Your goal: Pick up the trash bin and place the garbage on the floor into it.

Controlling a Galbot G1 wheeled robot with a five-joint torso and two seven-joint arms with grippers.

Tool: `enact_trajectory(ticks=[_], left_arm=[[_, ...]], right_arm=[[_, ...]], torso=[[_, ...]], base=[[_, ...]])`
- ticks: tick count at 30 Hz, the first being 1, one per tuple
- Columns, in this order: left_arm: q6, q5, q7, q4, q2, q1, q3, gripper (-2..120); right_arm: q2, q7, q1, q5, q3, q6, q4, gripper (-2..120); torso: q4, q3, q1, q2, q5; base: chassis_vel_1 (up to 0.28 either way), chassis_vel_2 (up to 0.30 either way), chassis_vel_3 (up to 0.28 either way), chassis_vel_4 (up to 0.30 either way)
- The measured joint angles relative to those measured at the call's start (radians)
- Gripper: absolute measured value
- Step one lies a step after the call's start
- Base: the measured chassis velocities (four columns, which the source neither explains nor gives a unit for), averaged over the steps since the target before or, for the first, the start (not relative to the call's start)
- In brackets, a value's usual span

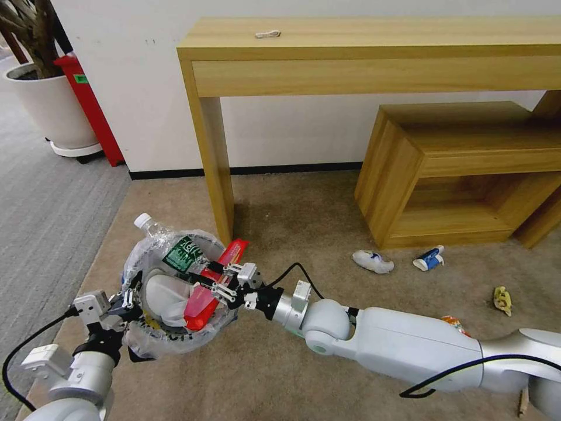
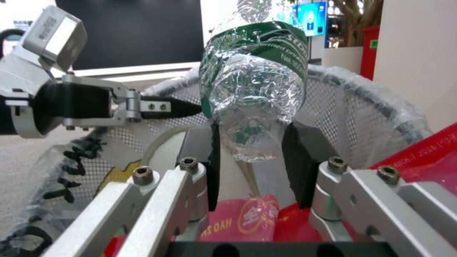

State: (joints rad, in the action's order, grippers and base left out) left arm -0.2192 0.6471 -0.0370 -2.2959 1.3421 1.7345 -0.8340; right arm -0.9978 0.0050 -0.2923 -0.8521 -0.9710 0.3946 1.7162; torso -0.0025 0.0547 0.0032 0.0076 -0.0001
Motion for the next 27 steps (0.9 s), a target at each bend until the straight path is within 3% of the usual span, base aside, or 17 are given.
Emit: enact_trajectory(ticks=[18, 27], left_arm=[[-0.001, -0.005, 0.001, -0.001, 0.008, 0.001, 0.004, 3], [-0.001, -0.006, 0.002, 0.009, 0.009, -0.004, 0.009, 3]], right_arm=[[0.01, 0.006, -0.004, 0.023, 0.025, -0.007, 0.003, 94], [-0.011, 0.025, -0.006, 0.025, 0.033, -0.01, -0.006, 100]], torso=[[0.0, 0.0, 0.0, 0.0, 0.0], [0.0, 0.0, 0.0, 0.0, 0.0001]], base=[[0.0, 0.0, 0.0, 0.0], [0.0, 0.0, 0.0, 0.0]])
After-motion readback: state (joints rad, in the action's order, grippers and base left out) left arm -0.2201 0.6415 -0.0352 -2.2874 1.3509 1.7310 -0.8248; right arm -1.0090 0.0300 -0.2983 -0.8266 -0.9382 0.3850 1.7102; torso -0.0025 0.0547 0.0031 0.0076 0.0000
